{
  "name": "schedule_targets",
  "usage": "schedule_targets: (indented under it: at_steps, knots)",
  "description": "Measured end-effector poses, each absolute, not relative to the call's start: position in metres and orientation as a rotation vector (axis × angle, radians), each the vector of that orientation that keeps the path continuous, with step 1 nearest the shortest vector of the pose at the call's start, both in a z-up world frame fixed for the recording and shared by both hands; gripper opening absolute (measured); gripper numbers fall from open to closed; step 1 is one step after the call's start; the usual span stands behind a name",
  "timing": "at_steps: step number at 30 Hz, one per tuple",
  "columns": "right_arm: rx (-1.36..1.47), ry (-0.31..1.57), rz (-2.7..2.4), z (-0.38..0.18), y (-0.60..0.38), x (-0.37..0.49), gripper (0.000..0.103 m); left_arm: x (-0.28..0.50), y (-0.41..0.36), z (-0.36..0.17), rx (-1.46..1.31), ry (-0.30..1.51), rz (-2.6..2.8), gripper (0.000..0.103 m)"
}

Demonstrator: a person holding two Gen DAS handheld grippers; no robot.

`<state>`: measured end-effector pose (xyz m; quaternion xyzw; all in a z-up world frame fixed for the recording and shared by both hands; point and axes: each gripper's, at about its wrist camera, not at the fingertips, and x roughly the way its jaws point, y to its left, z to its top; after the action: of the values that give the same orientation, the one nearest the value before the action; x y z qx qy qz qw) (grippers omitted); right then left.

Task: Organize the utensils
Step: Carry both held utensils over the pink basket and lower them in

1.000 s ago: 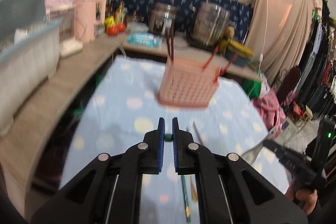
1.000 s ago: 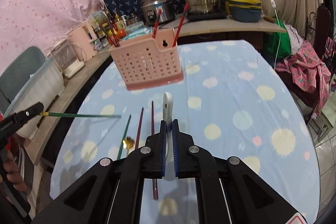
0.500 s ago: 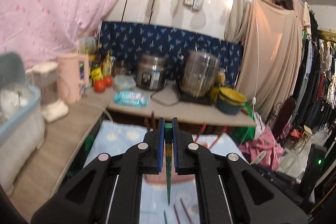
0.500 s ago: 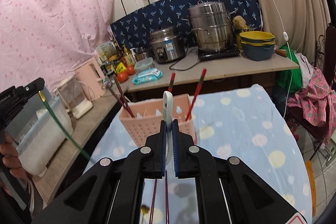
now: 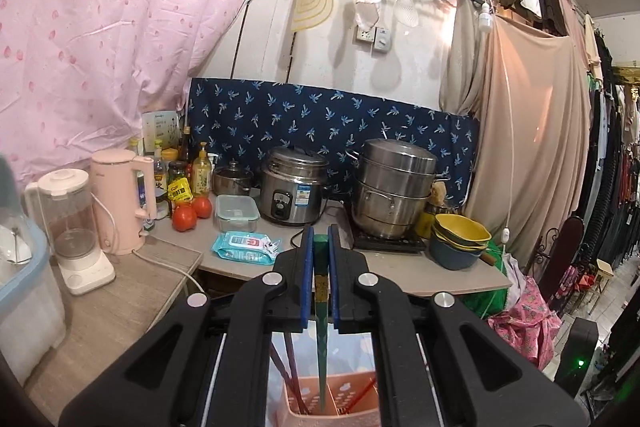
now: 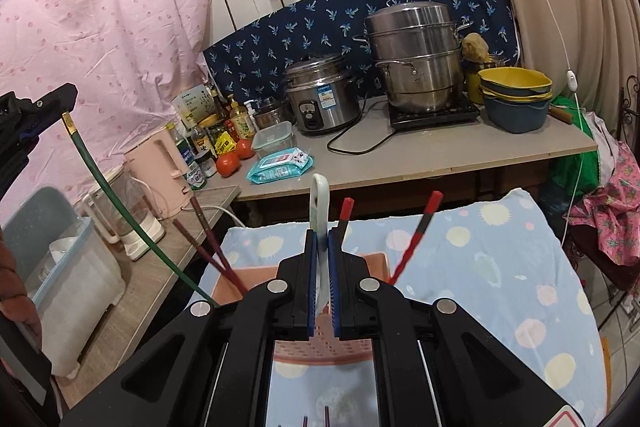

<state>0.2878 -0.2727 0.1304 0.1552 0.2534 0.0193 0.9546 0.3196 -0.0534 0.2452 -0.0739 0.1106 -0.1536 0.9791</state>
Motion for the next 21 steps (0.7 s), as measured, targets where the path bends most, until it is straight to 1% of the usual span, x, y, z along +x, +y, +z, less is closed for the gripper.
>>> schedule_targets:
  at_steps: [8,13,21]
  knots:
    - [0.329,0.574,0.034,0.101,-0.269,0.328,0.007,0.349,-0.055,0.216,-0.151,0.278,-0.301,0.007]
    - [0.327,0.611,0.043,0.084,-0.265,0.336,0.007,0.360,-0.057,0.198,-0.147,0.324,-0.305,0.007]
    - [0.325,0.633,0.044,0.072,-0.262,0.342,0.007,0.365,-0.059,0.186,-0.150,0.348,-0.308,0.007]
